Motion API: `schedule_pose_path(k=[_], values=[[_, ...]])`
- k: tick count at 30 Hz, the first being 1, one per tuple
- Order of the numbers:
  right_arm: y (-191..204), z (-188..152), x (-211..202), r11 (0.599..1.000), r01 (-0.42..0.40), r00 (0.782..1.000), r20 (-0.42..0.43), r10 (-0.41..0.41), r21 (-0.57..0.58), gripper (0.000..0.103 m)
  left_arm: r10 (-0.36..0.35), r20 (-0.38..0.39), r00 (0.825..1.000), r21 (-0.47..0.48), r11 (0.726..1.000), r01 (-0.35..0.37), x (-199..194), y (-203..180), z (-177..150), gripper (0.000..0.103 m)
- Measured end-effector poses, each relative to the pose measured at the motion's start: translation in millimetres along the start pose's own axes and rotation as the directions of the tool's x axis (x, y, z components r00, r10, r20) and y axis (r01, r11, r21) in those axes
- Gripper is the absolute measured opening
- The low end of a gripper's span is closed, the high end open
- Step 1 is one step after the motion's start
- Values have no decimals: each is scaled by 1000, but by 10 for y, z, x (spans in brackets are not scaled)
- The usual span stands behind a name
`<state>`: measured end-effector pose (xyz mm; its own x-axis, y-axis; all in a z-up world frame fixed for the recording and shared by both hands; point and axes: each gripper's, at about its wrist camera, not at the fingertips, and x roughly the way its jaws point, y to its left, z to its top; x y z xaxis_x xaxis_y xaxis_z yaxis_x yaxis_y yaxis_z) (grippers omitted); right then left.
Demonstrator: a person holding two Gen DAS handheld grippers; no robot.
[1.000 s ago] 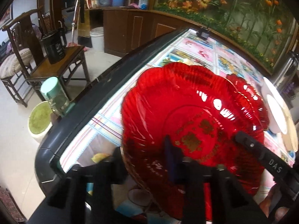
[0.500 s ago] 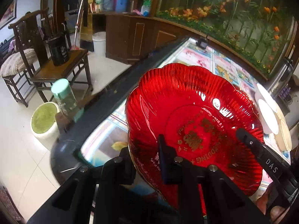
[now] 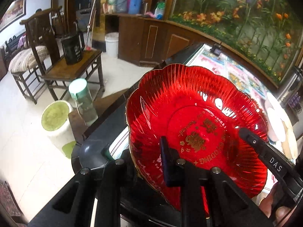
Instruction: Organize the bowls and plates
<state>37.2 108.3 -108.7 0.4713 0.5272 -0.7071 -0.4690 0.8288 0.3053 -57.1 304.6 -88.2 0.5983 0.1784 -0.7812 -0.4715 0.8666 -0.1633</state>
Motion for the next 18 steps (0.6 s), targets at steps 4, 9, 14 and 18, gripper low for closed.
schedule_pose_path(k=[4,9,14,18], values=[[-40,-40,205,1000,10,999,-50,-9,15,11,-5,-50,999,-5,1000,5,191,54,-58,19],[-138,-81,383,999,27,994,-105,-24,29,13,12,-63,998,41,999,-9,261,-24,-77,25],[-200,-62,383,1000,-1,987,-162,4,20,15,6,-45,999,57,998,-4,122,-61,-120,68],[-333,-96,233,999,-45,991,-127,48,25,26,54,80,995,90,994,-62,-174,-23,-156,76]])
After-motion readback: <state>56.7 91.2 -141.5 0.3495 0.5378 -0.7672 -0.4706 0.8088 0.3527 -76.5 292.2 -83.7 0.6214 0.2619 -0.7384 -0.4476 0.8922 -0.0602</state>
